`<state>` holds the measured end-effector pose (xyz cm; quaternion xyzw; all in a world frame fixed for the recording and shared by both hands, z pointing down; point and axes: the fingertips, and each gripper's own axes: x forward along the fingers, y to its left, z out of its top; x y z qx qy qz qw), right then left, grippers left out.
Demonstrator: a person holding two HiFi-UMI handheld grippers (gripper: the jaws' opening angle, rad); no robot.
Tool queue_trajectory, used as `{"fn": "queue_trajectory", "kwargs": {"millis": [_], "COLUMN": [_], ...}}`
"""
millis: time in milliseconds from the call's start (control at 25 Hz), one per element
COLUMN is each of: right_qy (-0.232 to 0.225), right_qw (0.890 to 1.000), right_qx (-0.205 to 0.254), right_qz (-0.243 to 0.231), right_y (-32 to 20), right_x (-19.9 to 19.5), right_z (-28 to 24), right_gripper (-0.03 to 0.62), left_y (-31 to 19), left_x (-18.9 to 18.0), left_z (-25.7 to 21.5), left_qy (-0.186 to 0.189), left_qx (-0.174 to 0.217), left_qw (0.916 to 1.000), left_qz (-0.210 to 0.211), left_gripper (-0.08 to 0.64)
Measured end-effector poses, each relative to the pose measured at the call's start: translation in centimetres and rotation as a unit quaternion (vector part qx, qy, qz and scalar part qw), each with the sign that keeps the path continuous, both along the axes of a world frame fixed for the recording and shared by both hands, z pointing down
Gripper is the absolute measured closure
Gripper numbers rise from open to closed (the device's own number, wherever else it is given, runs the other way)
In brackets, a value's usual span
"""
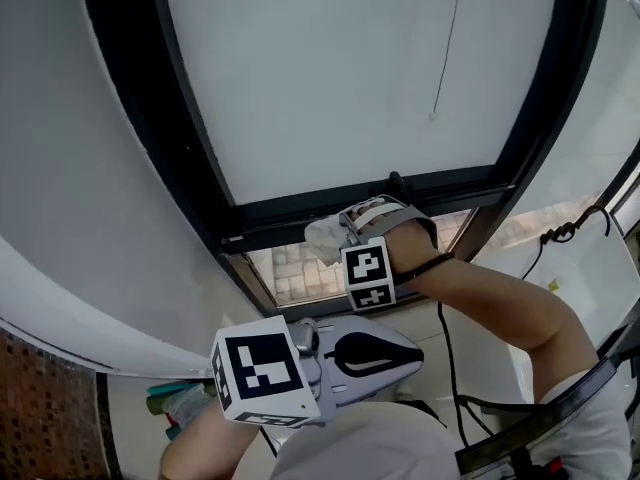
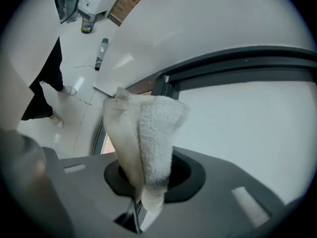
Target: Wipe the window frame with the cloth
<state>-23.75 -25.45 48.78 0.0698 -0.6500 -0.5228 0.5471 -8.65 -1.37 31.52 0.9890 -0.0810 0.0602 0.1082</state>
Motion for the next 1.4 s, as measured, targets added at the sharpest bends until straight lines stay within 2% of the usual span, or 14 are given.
{"fn": "queue_trajectory", "kwargs": {"millis": [200,400,480,760,1000,1280,1400], "right_qy": [-0.033,-0.063,-0.07,-0.076,-0.09,-0.096,-0.106], "right_qw": [0.996,0.989,0.987,0.985,0.985,0.979,0.975], "right_qx": [0.031,0.036,0.036,0.015,-0.016,-0.048,-0.059], "right_qz": [0.081,0.127,0.138,0.154,0.146,0.171,0.187], "right_y": [-8.3,-17.2,-20.3,-27.8,-31.0,-30.8,-30.0], "right_x": [11.9,24.5,27.5,32.9,32.8,35.6,35.9], "right_z": [-3.9,-3.7,-2.7,0.6,3.5,6.6,6.7], "right_gripper": [0.52,0.518,0.519,0.52,0.518,0.52,0.523], "left_y": [-2.7,-6.3,-7.2,-10.5,-13.0,-13.8,-13.3], "left_x": [6.0,12.5,13.8,18.1,19.3,21.1,22.2], "left_z": [-0.9,-2.4,-2.3,-1.8,-1.0,0.0,0.0], "left_qy": [0.003,0.006,0.002,-0.011,-0.006,-0.022,-0.028], "left_qx": [0.016,0.028,0.027,0.017,-0.004,-0.014,-0.017], "left_qw": [0.9991,0.9993,0.9995,0.9997,0.9991,0.9981,0.9984], "left_qz": [0.04,0.022,0.015,-0.01,-0.042,-0.056,-0.045], "left_gripper": [0.538,0.538,0.538,0.538,0.538,0.538,0.538]}}
